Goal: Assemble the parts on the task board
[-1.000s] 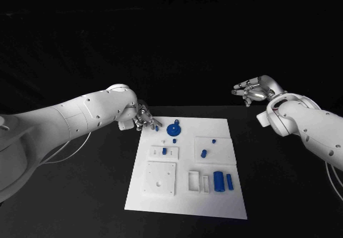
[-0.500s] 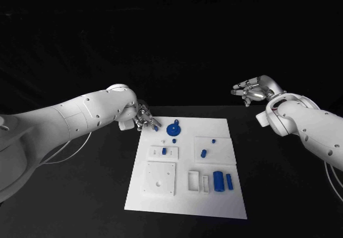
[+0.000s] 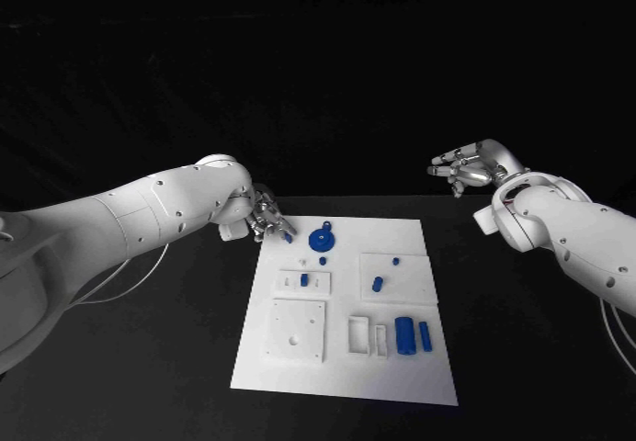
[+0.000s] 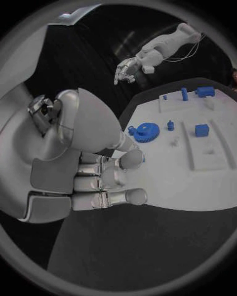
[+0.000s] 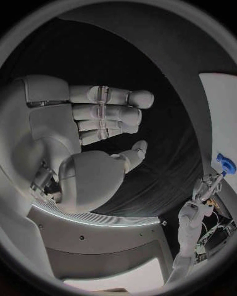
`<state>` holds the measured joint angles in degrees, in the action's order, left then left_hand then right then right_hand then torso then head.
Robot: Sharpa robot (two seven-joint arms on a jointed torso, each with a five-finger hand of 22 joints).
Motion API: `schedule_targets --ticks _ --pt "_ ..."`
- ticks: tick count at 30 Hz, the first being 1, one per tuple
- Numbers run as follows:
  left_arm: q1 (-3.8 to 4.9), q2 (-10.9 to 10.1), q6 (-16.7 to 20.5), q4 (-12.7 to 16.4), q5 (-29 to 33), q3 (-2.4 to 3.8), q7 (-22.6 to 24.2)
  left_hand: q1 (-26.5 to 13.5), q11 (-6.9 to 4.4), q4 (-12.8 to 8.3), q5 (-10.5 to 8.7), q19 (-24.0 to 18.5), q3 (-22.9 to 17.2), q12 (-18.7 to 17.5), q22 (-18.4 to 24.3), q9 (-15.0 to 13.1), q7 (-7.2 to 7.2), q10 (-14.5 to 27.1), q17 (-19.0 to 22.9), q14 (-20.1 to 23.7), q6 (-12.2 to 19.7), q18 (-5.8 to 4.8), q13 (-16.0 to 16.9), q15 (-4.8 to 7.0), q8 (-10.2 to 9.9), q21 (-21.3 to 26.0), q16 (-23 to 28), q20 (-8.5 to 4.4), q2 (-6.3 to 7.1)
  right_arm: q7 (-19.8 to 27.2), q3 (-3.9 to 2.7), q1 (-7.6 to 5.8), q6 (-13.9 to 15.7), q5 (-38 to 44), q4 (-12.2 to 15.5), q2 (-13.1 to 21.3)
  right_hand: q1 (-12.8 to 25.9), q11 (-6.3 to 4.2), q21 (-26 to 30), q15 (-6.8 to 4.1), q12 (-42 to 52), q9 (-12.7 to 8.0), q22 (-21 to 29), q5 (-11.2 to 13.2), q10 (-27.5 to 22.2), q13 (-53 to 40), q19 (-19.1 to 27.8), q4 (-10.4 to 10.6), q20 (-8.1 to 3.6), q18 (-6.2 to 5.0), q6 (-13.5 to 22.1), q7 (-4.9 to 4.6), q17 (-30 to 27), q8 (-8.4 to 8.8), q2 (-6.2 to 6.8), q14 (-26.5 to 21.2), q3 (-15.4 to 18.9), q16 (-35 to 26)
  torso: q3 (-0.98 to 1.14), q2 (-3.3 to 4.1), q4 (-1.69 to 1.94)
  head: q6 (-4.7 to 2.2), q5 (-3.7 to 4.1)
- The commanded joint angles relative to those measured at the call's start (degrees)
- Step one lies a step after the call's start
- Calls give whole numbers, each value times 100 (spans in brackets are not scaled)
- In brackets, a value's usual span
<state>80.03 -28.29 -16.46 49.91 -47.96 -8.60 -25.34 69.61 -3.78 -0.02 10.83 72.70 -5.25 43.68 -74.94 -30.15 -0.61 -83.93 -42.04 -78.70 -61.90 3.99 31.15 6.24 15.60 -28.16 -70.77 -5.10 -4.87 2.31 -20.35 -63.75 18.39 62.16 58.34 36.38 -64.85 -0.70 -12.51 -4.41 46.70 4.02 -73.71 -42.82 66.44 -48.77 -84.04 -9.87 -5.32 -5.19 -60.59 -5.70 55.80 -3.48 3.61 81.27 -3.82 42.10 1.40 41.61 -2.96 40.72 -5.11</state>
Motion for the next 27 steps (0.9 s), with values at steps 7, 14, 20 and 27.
schedule_targets --ticks 7,14,20,27 --pt "-10 -62 18 101 104 -11 48 85 -21 -347 776 9 -391 -16 -101 -630 48 -185 -50 -80 35 165 -28 -14 302 -85 -49 117 -57 50 -3 2 -76 5 -9 -17 -3 12 3 22 3 -6 -1 -2 -20 6 -197 33 10 -87 45 -5 1 -13 66 -8 8 -15 2 0 2 6 -16" --pt "-10 -137 234 226 213 -11 -3 -66 -33 -526 1131 24 -673 -29 -100 -1025 80 -218 -115 -134 43 234 -41 -1 354 -140 -73 161 1 55 -3 3 -76 5 -13 -27 -3 12 3 22 3 -6 -1 -2 -20 6 -197 33 10 -87 45 -5 1 -13 66 -8 8 -15 2 -5 3 -5 -38" --pt "-9 -230 471 409 355 -9 -64 -149 -50 -628 1301 37 -821 -5 -98 -1171 86 -239 -183 -179 1 265 -77 7 301 -191 -98 174 37 58 -3 3 -78 5 -15 -31 -3 12 3 22 3 -6 -1 -2 -20 6 -197 33 10 -87 45 -5 1 -13 66 -8 8 -15 3 -7 6 -12 -49" --pt "1 -532 896 934 512 0 -141 -220 -79 -741 1683 81 -924 70 -96 -1177 104 -261 -255 -274 -96 308 -202 27 268 -244 -100 192 130 60 -3 4 -77 0 -20 -17 -6 13 5 23 5 -6 0 2 -24 3 -196 55 10 -87 49 -5 1 -12 61 -7 25 -13 10 -21 15 -15 -62"
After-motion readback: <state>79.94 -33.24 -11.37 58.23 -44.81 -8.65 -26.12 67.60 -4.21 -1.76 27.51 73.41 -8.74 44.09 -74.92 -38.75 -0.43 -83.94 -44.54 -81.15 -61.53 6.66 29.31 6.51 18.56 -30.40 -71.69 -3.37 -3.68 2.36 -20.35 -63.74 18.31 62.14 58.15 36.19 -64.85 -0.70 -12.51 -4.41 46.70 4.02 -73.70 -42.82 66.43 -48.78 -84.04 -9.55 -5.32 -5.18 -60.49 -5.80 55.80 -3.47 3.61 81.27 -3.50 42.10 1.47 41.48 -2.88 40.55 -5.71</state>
